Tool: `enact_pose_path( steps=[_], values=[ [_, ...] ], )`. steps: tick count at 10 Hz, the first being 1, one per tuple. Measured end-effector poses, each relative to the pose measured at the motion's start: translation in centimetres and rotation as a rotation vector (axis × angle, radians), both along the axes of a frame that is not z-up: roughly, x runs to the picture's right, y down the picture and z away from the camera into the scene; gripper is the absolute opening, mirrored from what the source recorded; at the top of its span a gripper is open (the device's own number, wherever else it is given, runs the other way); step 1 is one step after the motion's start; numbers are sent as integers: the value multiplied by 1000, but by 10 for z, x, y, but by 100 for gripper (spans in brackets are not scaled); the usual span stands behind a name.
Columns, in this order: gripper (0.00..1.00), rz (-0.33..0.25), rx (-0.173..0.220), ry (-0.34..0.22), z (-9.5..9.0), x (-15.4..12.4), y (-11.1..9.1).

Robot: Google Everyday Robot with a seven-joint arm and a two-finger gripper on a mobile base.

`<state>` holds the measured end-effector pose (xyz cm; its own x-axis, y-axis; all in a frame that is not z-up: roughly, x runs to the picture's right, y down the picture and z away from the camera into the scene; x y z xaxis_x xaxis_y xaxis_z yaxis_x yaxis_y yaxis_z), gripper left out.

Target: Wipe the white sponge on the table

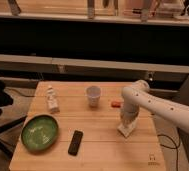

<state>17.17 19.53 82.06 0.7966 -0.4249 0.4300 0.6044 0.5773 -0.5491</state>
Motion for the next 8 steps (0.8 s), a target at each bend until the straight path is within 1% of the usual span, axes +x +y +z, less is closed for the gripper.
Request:
enact_pose_path(
  steps=[2,4,5,7,8],
  values=[
    [0,-19,-4,-2,1,-3,-4],
    [0,-40,-7,-8,-3,-4,0],
    [0,-50,-6,-12,-8,-14,4],
    [0,-82,-4,-31,-17,-43,12],
    [0,-96,-3,-36,-19,-50,16]
  ],
)
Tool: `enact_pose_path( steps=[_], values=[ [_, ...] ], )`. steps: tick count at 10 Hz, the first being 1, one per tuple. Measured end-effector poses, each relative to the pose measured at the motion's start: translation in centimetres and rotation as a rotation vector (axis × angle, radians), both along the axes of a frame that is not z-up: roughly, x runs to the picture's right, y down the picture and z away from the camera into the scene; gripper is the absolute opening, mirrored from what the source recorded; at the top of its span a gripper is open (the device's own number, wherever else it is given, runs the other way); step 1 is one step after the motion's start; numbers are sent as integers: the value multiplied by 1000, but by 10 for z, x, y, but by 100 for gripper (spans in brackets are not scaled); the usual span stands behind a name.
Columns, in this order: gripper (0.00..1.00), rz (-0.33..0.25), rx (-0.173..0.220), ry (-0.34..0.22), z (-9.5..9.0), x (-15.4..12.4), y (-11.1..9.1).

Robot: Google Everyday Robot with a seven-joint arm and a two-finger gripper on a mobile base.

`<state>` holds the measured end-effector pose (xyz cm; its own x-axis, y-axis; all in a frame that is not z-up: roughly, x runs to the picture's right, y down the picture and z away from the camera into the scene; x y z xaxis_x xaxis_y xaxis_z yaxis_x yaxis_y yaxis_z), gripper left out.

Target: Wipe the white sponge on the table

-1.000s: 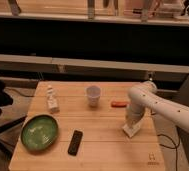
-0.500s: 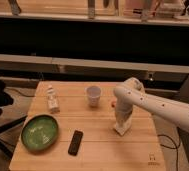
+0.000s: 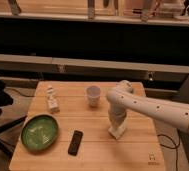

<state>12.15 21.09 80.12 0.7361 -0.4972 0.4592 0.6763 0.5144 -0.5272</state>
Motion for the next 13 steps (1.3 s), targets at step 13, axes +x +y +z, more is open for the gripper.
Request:
enact_pose_path(
  steps=[13],
  values=[
    [0,-41,14,-18,-11,-1,8]
  ],
)
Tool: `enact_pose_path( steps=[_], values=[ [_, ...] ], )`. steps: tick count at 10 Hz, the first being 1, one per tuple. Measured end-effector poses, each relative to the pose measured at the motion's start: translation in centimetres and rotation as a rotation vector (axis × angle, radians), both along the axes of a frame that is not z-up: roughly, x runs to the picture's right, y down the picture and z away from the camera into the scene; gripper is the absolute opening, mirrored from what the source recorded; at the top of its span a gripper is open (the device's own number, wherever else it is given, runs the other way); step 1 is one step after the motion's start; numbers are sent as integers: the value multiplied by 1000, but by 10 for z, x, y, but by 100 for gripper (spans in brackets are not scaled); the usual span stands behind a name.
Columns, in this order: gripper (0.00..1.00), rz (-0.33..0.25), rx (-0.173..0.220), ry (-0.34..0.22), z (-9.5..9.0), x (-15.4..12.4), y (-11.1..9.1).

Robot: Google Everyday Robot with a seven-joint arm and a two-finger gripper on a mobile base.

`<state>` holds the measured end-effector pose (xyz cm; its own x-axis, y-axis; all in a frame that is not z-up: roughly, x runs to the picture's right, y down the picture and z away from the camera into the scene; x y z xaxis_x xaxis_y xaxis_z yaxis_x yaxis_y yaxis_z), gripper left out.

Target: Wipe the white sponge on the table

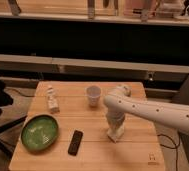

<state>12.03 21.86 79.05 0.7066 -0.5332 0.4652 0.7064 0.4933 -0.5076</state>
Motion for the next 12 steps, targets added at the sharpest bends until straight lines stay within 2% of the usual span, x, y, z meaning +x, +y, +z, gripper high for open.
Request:
enact_pose_path(
  steps=[12],
  values=[
    [0,-13,14,-13,3,-3,-1]
  ],
)
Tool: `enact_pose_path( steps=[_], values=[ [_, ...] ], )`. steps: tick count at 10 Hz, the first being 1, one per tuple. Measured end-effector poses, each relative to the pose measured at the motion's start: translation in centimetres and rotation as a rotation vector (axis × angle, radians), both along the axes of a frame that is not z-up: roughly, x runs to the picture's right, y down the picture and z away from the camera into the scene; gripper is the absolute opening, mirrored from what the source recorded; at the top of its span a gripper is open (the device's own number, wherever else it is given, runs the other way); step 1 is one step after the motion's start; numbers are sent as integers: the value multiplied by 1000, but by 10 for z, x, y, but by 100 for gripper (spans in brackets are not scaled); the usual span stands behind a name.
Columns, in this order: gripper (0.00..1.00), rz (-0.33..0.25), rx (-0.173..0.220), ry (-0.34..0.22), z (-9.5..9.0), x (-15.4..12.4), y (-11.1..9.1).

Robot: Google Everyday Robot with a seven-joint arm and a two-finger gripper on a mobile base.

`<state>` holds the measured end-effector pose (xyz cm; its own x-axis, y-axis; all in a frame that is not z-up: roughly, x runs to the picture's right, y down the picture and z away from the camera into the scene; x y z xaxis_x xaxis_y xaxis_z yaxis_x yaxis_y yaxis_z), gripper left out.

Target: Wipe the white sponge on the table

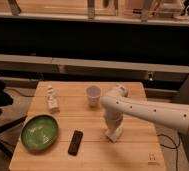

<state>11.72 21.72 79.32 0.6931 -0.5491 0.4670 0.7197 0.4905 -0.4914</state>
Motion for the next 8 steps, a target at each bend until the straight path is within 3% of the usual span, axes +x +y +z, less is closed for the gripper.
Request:
enact_pose_path(
  steps=[8],
  values=[
    [0,-7,6,-12,5,2,-4]
  ],
)
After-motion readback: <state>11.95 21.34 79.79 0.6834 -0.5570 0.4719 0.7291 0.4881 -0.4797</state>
